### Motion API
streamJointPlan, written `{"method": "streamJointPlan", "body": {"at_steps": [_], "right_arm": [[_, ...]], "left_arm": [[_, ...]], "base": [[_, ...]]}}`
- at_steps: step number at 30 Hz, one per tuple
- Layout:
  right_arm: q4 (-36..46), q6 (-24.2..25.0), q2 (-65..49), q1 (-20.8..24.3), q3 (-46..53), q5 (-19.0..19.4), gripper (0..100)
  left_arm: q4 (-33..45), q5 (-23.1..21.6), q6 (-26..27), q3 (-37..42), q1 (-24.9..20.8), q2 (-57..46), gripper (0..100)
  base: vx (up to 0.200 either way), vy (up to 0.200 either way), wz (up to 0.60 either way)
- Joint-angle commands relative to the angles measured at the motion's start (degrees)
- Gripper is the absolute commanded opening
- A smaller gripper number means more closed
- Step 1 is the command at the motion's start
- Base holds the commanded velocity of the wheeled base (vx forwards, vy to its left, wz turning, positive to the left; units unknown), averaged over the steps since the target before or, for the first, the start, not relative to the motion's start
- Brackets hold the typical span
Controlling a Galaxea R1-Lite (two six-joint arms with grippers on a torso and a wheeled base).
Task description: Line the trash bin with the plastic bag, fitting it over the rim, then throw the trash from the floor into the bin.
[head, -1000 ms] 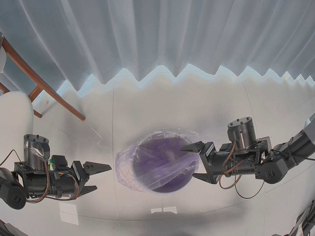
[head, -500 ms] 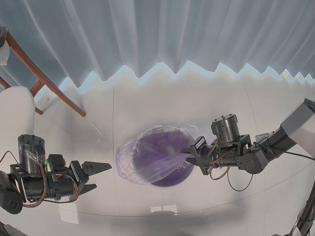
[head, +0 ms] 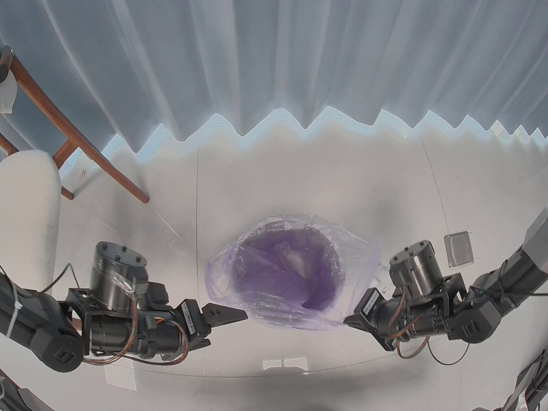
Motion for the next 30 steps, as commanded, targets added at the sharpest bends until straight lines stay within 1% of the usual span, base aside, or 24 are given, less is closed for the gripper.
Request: {"method": "streamJointPlan", "body": {"at_steps": [1, 4, 6, 7, 9, 13, 14, 18, 19, 22, 25, 28, 30], "right_arm": [[-4.38, -1.96, -2.59, 4.31, 9.69, -2.96, 0], [-9.74, -2.75, -0.05, 5.9, 12.24, -4.45, 0], [-10.53, -2.92, 0.48, 6.16, 12.5, -4.89, 0], [-14.84, -3.63, 3.21, 7.04, 13.47, -7.18, 0], [-17.21, -4.51, 4.44, 7.3, 13.73, -7.97, 0], [-18.44, -4.95, 4.79, 7.3, 14.0, -8.05, 0], [-18.44, -4.86, 4.79, 7.3, 14.0, -8.05, 0], [-18.44, -4.86, 4.79, 7.3, 14.0, -8.05, 0], [-18.44, -4.86, 4.79, 7.3, 14.0, -8.05, 0], [-18.44, -4.86, 4.79, 7.3, 14.17, -8.14, 0], [-18.44, -4.86, 4.79, 7.3, 14.08, -8.14, 0], [-18.53, -4.95, 4.88, 7.22, 14.0, -8.05, 0], [-18.53, -5.12, 5.14, 7.04, 13.38, -8.05, 0]], "left_arm": [[0.14, 0.08, 0.33, -4.13, -2.55, 10.11, 100], [0.05, 0.87, 1.21, -4.83, -2.55, 12.05, 100], [0.05, 0.96, 1.3, -5.1, -2.55, 12.31, 100], [0.14, 1.57, 1.3, -6.59, -2.73, 14.16, 100], [0.14, 1.66, 1.21, -8.09, -2.82, 16.35, 100], [0.05, 2.45, 0.69, -11.87, -2.73, 20.05, 100], [-0.04, 3.77, -0.02, -14.77, -2.73, 21.98, 100], [-0.21, 5.97, -1.25, -17.58, -2.99, 23.65, 100], [-0.39, 7.37, -2.04, -18.63, -3.08, 24.7, 0], [-0.47, 8.34, -3.18, -19.86, -2.99, 25.58, 0], [0.14, 8.52, -3.09, -19.07, -3.17, 24.97, 0], [0.76, 8.69, -0.98, -13.36, -3.96, 20.57, 0], [1.02, 8.6, 1.92, -10.37, -4.05, 19.34, 0]], "base": [[0.0, 0.0, 0.0], [0.0, 0.0, 0.0], [0.0, 0.0, 0.0], [0.0, 0.0, 0.0], [0.0, 0.0, 0.0], [0.0, 0.0, 0.0], [0.0, 0.0, 0.0], [0.0, 0.0, 0.0], [0.0, 0.0, 0.0], [0.0, 0.0, 0.0], [0.0, 0.0, 0.0], [0.0, 0.0, 0.0], [0.0, 0.0, 0.0]]}}
